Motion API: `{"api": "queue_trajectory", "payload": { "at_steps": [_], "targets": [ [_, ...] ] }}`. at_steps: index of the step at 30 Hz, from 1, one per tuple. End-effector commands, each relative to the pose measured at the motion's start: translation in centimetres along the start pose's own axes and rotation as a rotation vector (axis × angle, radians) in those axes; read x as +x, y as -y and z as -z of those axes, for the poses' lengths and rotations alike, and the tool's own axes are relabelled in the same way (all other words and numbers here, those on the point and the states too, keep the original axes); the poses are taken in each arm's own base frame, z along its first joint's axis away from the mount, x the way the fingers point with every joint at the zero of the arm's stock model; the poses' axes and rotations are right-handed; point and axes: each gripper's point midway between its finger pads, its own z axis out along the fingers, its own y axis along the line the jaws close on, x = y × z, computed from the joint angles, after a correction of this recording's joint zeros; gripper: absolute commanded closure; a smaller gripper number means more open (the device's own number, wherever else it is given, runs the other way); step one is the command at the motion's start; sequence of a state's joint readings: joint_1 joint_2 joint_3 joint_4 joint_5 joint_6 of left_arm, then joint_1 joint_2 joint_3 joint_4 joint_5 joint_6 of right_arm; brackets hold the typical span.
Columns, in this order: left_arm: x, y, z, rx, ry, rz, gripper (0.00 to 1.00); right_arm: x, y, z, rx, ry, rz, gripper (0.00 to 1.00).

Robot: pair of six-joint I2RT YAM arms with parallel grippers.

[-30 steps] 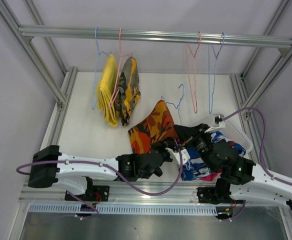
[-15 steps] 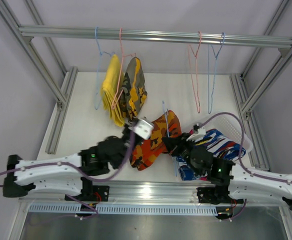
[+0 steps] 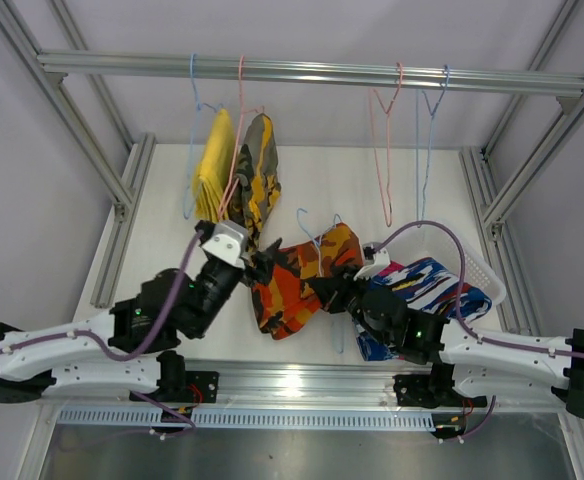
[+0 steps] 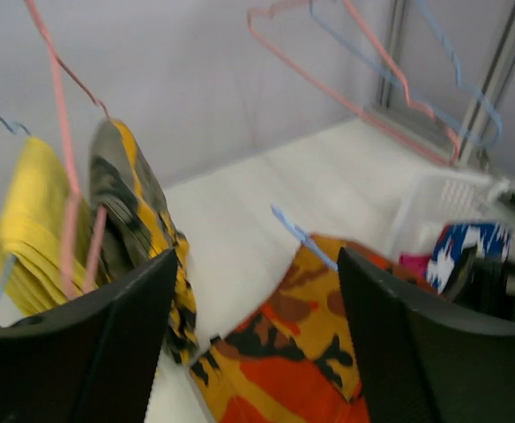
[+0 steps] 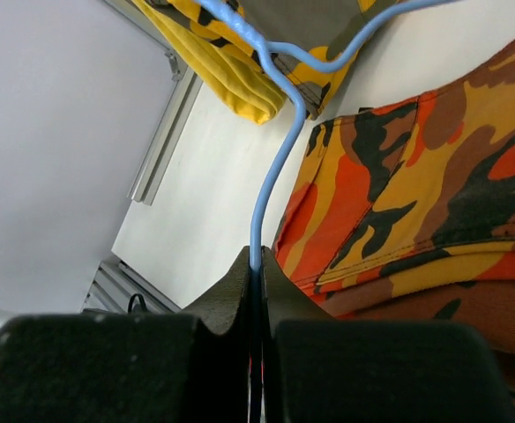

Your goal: Remove the trousers from the hanger

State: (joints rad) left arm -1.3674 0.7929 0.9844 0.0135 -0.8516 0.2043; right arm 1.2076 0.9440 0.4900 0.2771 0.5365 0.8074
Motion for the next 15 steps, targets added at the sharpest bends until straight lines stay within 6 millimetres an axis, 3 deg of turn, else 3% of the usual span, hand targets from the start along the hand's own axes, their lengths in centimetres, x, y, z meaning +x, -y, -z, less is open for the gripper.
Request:
{"api": "queue_trajectory", "payload": {
  "at_steps": [1, 3, 4, 6, 7, 9, 10, 11, 15],
  "targets": [
    [3.4, 1.0, 0.2, 0.023, -0.072, -0.015, 0.2, -3.8, -3.8, 0.7, -0.041, 0.046, 0.008, 1.0],
    [3.0, 0.9, 0.1, 0.015, -0.068, -0.021, 0.13, -5.2, -4.4, 1.3, -0.027, 0.046, 0.07, 1.0],
    [2.5, 0.6, 0.0, 0.002, -0.062, -0.022, 0.11, -7.4, -6.4, 1.7, -0.057, 0.076, 0.061, 1.0],
    [1.4, 0.7, -0.4, -0.005, -0.046, -0.026, 0.07, -8.7, -7.2, 2.3, -0.047, 0.071, 0.121, 1.0],
    [1.2, 0.5, -0.6, -0.013, -0.042, -0.048, 0.05, -11.2, -9.1, 3.0, -0.075, 0.111, 0.108, 1.0],
    [0.0, 0.8, -1.3, -0.023, -0.009, -0.044, 0.03, -13.0, -10.0, 3.6, -0.073, 0.125, 0.154, 1.0],
    [-0.2, 1.0, -1.6, -0.024, -0.002, -0.073, 0.02, -15.1, -11.8, 4.2, -0.098, 0.155, 0.147, 1.0],
    [-1.0, 0.9, -1.9, -0.036, 0.017, -0.066, 0.02, -16.0, -12.4, 4.5, -0.102, 0.166, 0.155, 1.0],
    [-1.1, 1.3, -3.1, -0.051, 0.022, -0.066, 0.01, -18.8, -14.8, 5.3, -0.122, 0.185, 0.195, 1.0]
  ]
}}
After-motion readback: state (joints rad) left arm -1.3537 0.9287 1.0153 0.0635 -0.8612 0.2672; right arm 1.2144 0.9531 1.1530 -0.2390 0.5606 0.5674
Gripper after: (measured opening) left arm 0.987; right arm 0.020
